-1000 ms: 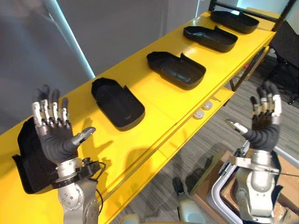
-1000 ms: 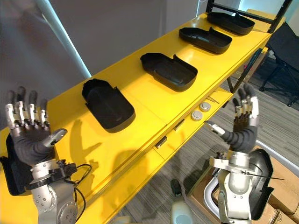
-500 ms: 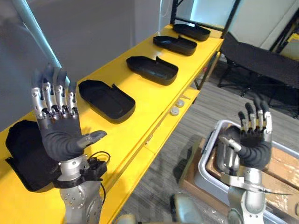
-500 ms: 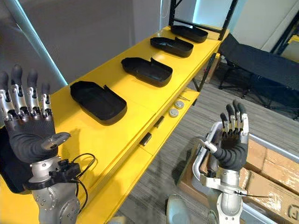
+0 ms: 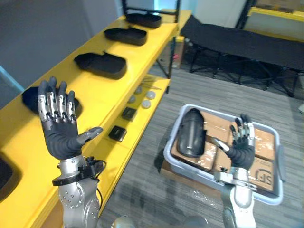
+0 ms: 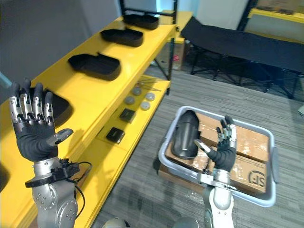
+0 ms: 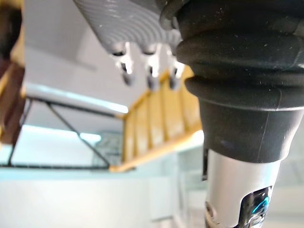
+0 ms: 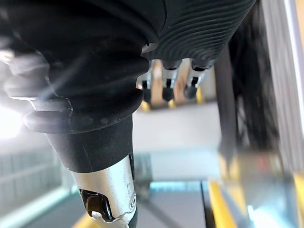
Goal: Walk over and take plastic housings, then place them on the shelf
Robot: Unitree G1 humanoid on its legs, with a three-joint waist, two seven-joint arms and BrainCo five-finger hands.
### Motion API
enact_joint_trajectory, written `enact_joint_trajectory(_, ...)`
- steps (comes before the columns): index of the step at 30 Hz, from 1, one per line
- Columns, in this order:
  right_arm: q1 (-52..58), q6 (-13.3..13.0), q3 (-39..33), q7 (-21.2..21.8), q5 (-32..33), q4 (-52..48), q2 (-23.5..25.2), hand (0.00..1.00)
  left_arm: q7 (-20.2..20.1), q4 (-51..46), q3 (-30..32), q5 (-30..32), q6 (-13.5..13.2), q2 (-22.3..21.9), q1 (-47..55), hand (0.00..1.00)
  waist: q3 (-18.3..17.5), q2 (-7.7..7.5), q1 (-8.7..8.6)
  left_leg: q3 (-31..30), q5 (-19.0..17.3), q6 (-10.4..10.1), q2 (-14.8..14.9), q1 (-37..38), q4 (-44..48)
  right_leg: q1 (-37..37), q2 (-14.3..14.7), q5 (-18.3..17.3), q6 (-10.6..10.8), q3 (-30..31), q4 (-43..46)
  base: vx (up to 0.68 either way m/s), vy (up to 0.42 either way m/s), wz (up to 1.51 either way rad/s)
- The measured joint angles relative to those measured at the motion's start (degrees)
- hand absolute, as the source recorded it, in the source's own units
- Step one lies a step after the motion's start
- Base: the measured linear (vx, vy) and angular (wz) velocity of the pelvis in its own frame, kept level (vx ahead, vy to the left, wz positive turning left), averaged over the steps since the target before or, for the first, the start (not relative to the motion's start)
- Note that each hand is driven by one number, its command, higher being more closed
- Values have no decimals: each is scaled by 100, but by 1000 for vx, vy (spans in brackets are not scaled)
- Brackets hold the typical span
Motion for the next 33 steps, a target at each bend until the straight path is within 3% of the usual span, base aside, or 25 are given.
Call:
enact_joint_trajectory(1,-18,17,-89,3,-4,-8,-81,0,52,-5,12,-105,-3,-66,124,0,85,-52,22,-388,62,124,-30,-142,379,16,-8,-91,-159,143,-24,-43,-214,-102)
enact_joint_trajectory(2,-24,73,-271,-16,-7,-15,-137,0,48,-4,6,-182,-3,-93,238,0,104,18,37,-863,-251,-113,-280,-208,455,20,-71,-183,-266,196,-108,-46,-160,-98)
enact_joint_trajectory(3,-21,113,-391,-33,-6,-8,-140,0,13,-5,4,-214,-6,-92,271,0,121,49,46,-1001,-337,-131,-427,-258,450,11,-93,-236,-260,191,-163,-30,-55,-76)
enact_joint_trajectory(5,25,179,-751,-153,158,90,-151,0,-190,22,-62,-291,-24,-108,316,0,242,261,23,-1371,-454,-89,-754,-508,374,8,-98,-284,-114,119,-306,-42,6,-30)
enact_joint_trajectory(7,107,219,-859,-426,285,296,-107,0,-357,32,-164,-371,-27,-137,317,0,248,235,11,-1531,-504,-210,-956,-348,-81,-109,-157,-218,4,140,-357,-81,80,2)
enact_joint_trajectory(8,29,225,-843,-584,273,444,-88,0,-447,43,-160,-391,-25,-112,307,0,288,173,28,-1485,-544,-494,-1023,-323,-347,-230,-196,-144,83,233,-445,-110,100,-21)
enact_joint_trajectory(9,-84,325,-810,-696,273,604,-63,0,-468,64,-153,-395,-23,-54,324,0,336,99,78,-1416,-534,-476,-1081,-333,-375,-286,-244,-48,95,315,-567,-168,160,-39)
enact_joint_trajectory(10,-241,474,-795,-794,280,844,-24,0,-499,90,-157,-400,-13,58,317,0,385,20,156,-1334,-542,-460,-1093,-393,-326,-297,-257,95,91,392,-775,-97,112,-38)
enact_joint_trajectory(13,-697,618,-790,-907,273,1419,-33,0,-502,141,-164,-362,8,208,259,0,545,-172,179,-1360,-541,-454,-1106,-708,-97,-315,-238,501,153,401,-1175,-66,101,-6)
enact_joint_trajectory(17,-1526,927,-829,-1148,268,2076,-232,0,-464,418,-247,-330,235,257,-218,0,779,-102,201,-1594,-537,-447,-1103,-1163,203,-301,-179,897,103,121,-1613,-38,56,16)
enact_joint_trajectory(22,-2769,1484,-841,-1461,402,3383,-813,0,-572,461,-457,-326,456,273,-531,0,1232,-12,433,-1968,-515,-411,-1187,-1588,383,-293,-143,1108,117,-207,-1899,-65,20,25)
enact_joint_trajectory(25,-3475,1567,-842,-1684,411,4080,-1180,0,-769,518,-707,-327,515,296,-591,0,1427,44,526,-2163,-482,-364,-1284,-1816,468,-328,-178,1141,135,-408,-1923,-32,36,31)
enact_joint_trajectory(27,-3737,1569,-834,-1669,538,4307,-1315,0,-875,670,-849,-349,556,328,-666,0,1455,39,666,-2182,-475,-354,-1301,-1885,474,-382,-191,1164,127,-471,-1924,-25,25,21)
enact_joint_trajectory(33,-4589,1627,-466,-1521,640,5226,-1867,0,-1355,1433,-1412,-668,751,714,-934,0,1466,35,837,-2476,-468,-343,-1431,-2056,544,-406,-226,1180,125,-656,-1912,9,19,11)
